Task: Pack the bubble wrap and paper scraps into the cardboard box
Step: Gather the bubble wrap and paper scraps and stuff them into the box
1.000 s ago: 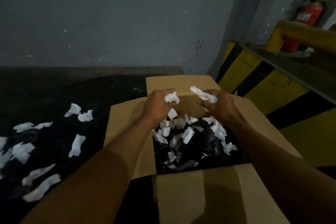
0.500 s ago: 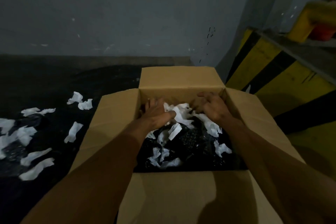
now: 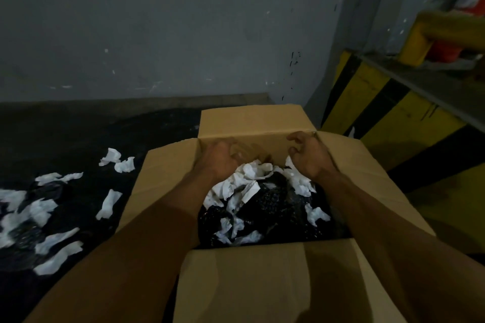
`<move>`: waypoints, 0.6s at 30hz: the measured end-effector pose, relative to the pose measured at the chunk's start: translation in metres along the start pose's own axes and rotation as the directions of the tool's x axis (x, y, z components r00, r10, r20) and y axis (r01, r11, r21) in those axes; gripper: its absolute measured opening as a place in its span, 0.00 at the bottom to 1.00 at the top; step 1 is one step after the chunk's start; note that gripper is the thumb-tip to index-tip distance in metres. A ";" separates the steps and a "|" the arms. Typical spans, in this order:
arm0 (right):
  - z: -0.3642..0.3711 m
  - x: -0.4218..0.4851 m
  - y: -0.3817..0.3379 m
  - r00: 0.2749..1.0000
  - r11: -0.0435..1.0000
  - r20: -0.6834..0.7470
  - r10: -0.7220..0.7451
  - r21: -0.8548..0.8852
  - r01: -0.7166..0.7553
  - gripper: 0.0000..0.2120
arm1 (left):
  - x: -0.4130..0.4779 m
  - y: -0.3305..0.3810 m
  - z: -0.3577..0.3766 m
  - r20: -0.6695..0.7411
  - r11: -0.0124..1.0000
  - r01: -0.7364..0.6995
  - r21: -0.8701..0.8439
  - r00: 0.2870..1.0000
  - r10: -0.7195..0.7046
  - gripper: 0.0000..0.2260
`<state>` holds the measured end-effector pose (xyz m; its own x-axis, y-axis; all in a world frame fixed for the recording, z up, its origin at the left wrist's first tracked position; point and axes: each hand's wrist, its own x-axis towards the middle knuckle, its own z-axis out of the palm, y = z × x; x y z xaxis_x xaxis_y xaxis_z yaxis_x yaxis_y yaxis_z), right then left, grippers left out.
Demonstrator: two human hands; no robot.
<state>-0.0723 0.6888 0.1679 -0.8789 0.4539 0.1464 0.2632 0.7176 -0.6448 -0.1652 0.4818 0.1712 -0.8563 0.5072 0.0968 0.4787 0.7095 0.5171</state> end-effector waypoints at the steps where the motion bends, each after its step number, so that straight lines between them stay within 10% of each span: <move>1: -0.001 -0.003 -0.006 1.000 1.000 -0.002 -0.002 0.015 0.002 0.15 | -0.004 -0.001 -0.006 -0.022 1.000 -0.003 -0.014 1.000 0.003 0.21; 18: 0.142 -0.089 -0.225 0.870 0.884 0.199 -0.451 0.235 0.404 0.16 | -0.194 -0.134 -0.146 -0.438 0.938 0.346 -0.033 0.838 -0.325 0.20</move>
<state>-0.1099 0.4124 0.1934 -0.9626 -0.0332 0.2689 -0.2159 0.6937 -0.6872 -0.0912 0.2169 0.2068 -0.9581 -0.0193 0.2857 0.1463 0.8248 0.5461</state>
